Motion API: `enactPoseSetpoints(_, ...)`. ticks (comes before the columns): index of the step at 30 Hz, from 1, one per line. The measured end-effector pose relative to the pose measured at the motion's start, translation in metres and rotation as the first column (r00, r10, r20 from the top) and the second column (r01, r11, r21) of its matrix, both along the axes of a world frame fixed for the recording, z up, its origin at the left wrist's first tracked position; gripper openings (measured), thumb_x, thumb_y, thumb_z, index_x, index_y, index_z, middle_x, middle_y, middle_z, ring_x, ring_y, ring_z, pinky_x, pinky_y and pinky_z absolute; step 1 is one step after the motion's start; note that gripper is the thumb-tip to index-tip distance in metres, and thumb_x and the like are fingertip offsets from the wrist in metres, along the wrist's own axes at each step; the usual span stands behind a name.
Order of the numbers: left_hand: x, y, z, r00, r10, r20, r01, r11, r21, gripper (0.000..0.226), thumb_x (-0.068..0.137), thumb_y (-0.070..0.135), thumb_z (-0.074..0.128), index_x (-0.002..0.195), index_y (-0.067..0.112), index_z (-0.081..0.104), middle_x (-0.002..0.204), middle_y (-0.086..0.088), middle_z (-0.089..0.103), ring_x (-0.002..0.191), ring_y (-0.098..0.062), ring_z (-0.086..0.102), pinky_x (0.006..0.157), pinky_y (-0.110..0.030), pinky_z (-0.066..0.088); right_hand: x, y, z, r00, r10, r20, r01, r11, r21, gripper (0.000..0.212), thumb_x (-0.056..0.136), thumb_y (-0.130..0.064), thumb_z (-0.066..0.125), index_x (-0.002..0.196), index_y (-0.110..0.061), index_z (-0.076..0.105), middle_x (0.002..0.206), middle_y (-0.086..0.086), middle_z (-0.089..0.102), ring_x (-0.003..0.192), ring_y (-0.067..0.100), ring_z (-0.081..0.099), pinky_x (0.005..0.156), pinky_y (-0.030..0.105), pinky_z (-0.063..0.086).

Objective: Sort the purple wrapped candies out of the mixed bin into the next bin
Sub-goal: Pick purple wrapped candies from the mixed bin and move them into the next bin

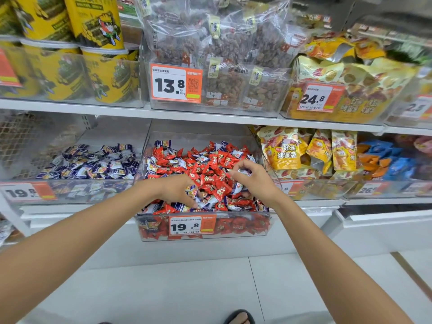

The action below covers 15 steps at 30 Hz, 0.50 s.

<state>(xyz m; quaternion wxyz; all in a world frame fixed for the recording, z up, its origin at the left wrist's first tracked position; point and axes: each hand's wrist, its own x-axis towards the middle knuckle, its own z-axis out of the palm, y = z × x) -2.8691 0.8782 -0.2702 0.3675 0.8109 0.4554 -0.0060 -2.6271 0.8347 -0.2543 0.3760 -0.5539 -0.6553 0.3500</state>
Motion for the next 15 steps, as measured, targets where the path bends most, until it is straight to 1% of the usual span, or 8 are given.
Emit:
enactPoseSetpoints(3, -0.003, 0.002, -0.004, 0.996, 0.060, 0.073, -0.063, 0.997, 0.038, 0.032, 0.082, 0.041, 0.074, 0.089, 0.011, 0.063, 0.064, -0.012, 0.052, 0.045, -0.014, 0.031, 0.046, -0.027, 0.026, 0.001, -0.004, 0.002, 1.000, -0.010, 0.006, 0.010, 1.000, -0.010, 0.021, 0.095, -0.024, 0.062, 0.096, -0.003, 0.060, 0.100, -0.008, 0.060, 0.082, 0.020, 0.054, 0.060, 0.024, 0.047)
enactPoseSetpoints(5, -0.005, 0.001, -0.006, 0.983, 0.113, 0.143, -0.121, 0.992, 0.045, 0.032, 0.082, 0.038, 0.074, 0.094, 0.009, 0.068, 0.066, -0.020, 0.060, 0.048, -0.015, 0.037, 0.047, -0.025, 0.027, 0.000, -0.006, 0.003, 1.000, -0.022, 0.018, 0.022, 1.000, -0.011, 0.019, 0.095, -0.024, 0.062, 0.096, -0.005, 0.062, 0.105, -0.007, 0.063, 0.084, 0.027, 0.060, 0.059, 0.021, 0.049)
enactPoseSetpoints(7, -0.007, -0.002, -0.001, 0.951, 0.181, 0.250, -0.202, 0.977, 0.061, 0.026, 0.084, 0.030, 0.073, 0.103, 0.012, 0.071, 0.052, -0.011, 0.051, 0.041, -0.010, 0.030, 0.044, -0.022, 0.025, -0.005, -0.007, 0.006, 1.000, -0.030, 0.005, 0.030, 0.999, -0.024, 0.017, 0.095, -0.023, 0.062, 0.097, -0.007, 0.063, 0.115, -0.004, 0.064, 0.073, 0.031, 0.061, 0.051, 0.019, 0.047)
enactPoseSetpoints(8, -0.007, -0.005, 0.007, 0.933, 0.191, 0.306, -0.225, 0.971, 0.081, 0.021, 0.085, 0.028, 0.073, 0.103, 0.018, 0.071, 0.051, -0.004, 0.049, 0.041, -0.009, 0.029, 0.044, -0.022, 0.027, -0.010, -0.008, 0.008, 1.000, -0.031, 0.002, 0.031, 0.999, -0.024, 0.016, 0.095, -0.023, 0.062, 0.099, -0.008, 0.064, 0.121, -0.002, 0.063, 0.066, 0.022, 0.062, 0.048, 0.019, 0.047)
enactPoseSetpoints(10, -0.015, -0.007, 0.019, 0.904, 0.188, 0.385, -0.254, 0.959, 0.129, 0.013, 0.084, 0.029, 0.073, 0.097, 0.031, 0.070, 0.060, 0.001, 0.057, 0.049, -0.010, 0.040, 0.053, -0.022, 0.035, -0.022, -0.008, 0.014, 0.998, -0.049, 0.044, 0.048, 0.999, 0.011, 0.017, 0.094, -0.026, 0.064, 0.100, -0.010, 0.067, 0.123, 0.001, 0.064, 0.078, 0.014, 0.066, 0.057, 0.021, 0.054)
enactPoseSetpoints(12, -0.027, -0.008, 0.035, 0.884, 0.198, 0.424, -0.288, 0.944, 0.159, 0.012, 0.086, 0.027, 0.072, 0.096, 0.032, 0.068, 0.067, 0.008, 0.066, 0.055, -0.003, 0.051, 0.060, -0.016, 0.041, -0.038, -0.005, 0.021, 0.994, -0.061, 0.091, 0.057, 0.997, 0.052, 0.019, 0.092, -0.029, 0.065, 0.098, -0.010, 0.068, 0.118, 0.000, 0.068, 0.090, 0.025, 0.067, 0.078, 0.031, 0.054)
enactPoseSetpoints(13, -0.035, -0.008, 0.041, 0.869, 0.212, 0.447, -0.314, 0.935, 0.168, 0.015, 0.086, 0.024, 0.071, 0.100, 0.029, 0.068, 0.073, 0.010, 0.069, 0.058, 0.004, 0.054, 0.064, -0.013, 0.043, -0.048, -0.003, 0.023, 0.994, -0.055, 0.098, 0.050, 0.997, 0.056, 0.019, 0.092, -0.028, 0.066, 0.097, -0.011, 0.068, 0.115, 0.001, 0.069, 0.089, 0.026, 0.067, 0.081, 0.031, 0.053)
enactPoseSetpoints(15, -0.056, -0.008, 0.050, 0.828, 0.264, 0.494, -0.384, 0.910, 0.158, 0.023, 0.086, 0.021, 0.072, 0.108, 0.023, 0.067, 0.086, 0.006, 0.072, 0.068, 0.005, 0.059, 0.075, -0.018, 0.048, -0.068, 0.004, 0.026, 0.998, -0.008, 0.063, 0.005, 0.999, 0.039, 0.015, 0.091, -0.025, 0.068, 0.096, -0.010, 0.065, 0.111, 0.002, 0.068, 0.076, 0.028, 0.065, 0.068, 0.020, 0.052)
